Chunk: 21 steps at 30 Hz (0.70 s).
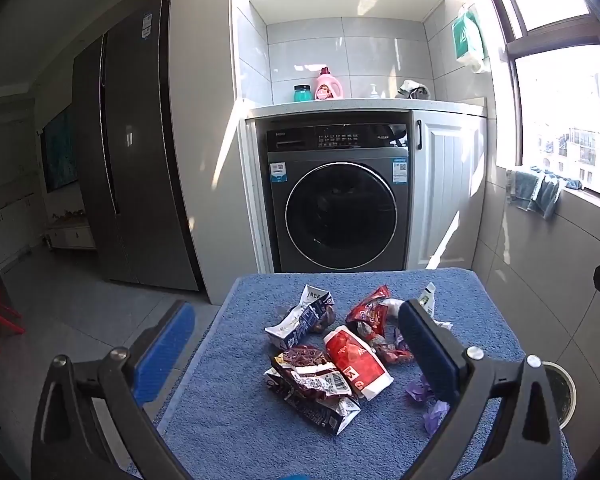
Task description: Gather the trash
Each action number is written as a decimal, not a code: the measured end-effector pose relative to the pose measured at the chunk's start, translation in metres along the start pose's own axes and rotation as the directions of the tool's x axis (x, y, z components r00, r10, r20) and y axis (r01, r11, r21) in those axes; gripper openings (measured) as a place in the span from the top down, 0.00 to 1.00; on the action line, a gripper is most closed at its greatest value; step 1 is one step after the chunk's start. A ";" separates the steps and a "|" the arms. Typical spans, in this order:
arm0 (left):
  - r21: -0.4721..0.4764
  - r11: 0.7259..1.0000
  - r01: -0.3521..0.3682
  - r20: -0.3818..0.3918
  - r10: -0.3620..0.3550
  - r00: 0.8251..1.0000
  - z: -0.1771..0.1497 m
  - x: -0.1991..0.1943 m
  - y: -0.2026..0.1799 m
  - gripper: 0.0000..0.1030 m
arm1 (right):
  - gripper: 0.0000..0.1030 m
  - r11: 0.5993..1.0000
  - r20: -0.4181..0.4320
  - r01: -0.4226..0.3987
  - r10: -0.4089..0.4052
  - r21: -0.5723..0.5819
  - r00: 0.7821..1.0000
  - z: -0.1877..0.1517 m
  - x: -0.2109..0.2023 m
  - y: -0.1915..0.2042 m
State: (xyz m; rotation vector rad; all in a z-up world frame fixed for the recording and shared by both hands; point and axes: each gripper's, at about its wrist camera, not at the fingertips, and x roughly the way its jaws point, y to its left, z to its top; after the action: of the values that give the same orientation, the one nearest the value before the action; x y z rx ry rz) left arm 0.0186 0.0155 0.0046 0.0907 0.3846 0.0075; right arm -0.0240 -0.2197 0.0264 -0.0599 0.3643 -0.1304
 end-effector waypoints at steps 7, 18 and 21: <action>0.018 1.000 0.006 -0.010 -0.006 1.000 -0.001 -0.001 0.006 0.01 | 0.00 1.000 0.003 -0.007 0.007 -0.006 1.000 0.000 0.000 0.005; 0.026 1.000 0.014 -0.013 -0.014 1.000 -0.003 -0.013 0.011 0.01 | 0.00 1.000 0.029 -0.011 0.011 -0.007 1.000 0.002 -0.011 0.004; 0.024 0.999 0.030 -0.022 -0.030 0.999 -0.003 -0.017 0.013 0.01 | 0.00 1.000 0.039 -0.015 0.015 -0.007 0.999 0.002 -0.016 0.004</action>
State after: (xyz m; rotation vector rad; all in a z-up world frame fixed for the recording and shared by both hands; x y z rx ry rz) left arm 0.0024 0.0282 0.0096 0.1089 0.4081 -0.0258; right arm -0.0374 -0.2138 0.0330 -0.0657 0.3261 -0.1130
